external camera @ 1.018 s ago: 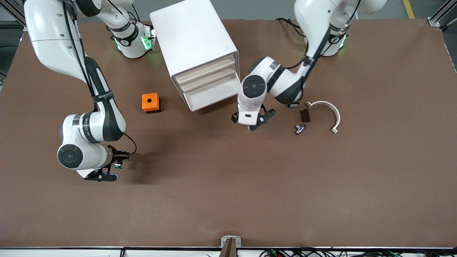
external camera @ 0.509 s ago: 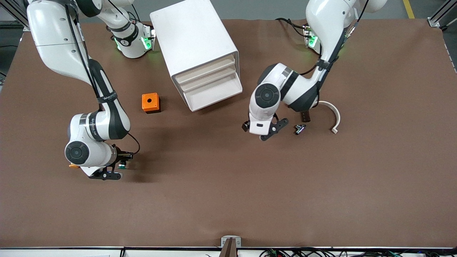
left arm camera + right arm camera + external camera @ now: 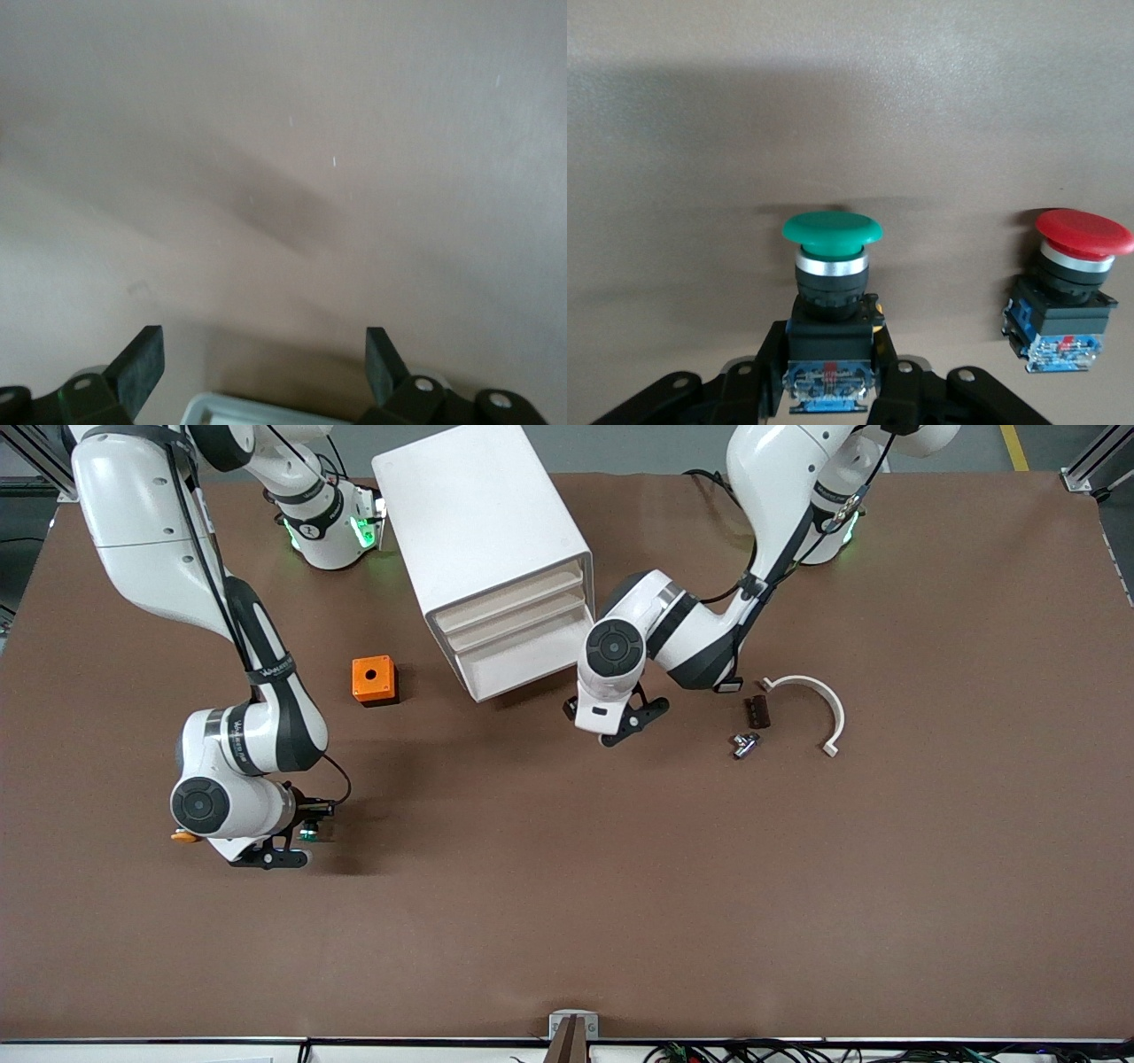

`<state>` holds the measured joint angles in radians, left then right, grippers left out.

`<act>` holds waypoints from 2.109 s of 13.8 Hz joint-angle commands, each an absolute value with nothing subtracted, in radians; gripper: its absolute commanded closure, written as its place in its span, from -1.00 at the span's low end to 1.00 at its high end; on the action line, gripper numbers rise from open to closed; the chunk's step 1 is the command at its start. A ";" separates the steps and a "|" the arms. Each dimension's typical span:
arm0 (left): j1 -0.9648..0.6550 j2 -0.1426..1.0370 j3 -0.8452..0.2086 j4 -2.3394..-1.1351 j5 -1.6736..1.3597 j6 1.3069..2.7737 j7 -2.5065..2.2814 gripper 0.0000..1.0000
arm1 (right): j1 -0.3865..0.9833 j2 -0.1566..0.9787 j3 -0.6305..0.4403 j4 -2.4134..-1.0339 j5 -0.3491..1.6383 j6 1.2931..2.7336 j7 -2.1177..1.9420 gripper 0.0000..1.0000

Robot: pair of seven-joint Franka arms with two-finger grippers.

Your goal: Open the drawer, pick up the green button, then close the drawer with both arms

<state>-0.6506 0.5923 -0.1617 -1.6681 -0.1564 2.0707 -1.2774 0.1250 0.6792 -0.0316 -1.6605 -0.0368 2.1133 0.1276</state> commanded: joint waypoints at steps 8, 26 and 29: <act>-0.833 0.641 -0.166 -1.677 -0.265 2.075 -1.397 -1.00 | 0.101 0.695 -0.018 -1.664 -0.025 2.138 0.104 0.25; -0.238 0.260 -0.137 -1.648 0.040 1.939 -1.047 -1.00 | 0.054 0.210 -0.025 -1.592 -0.026 1.642 0.083 -1.00; -0.131 0.154 -0.138 -1.638 0.040 1.821 -0.918 -1.00 | 0.026 0.172 -0.026 -1.525 -0.025 1.518 0.069 -1.00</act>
<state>-0.1771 0.2321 -0.1269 -1.6191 0.0228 1.8834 -0.9815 0.0550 0.1960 -0.0383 -1.5655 -0.0368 1.5901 0.0867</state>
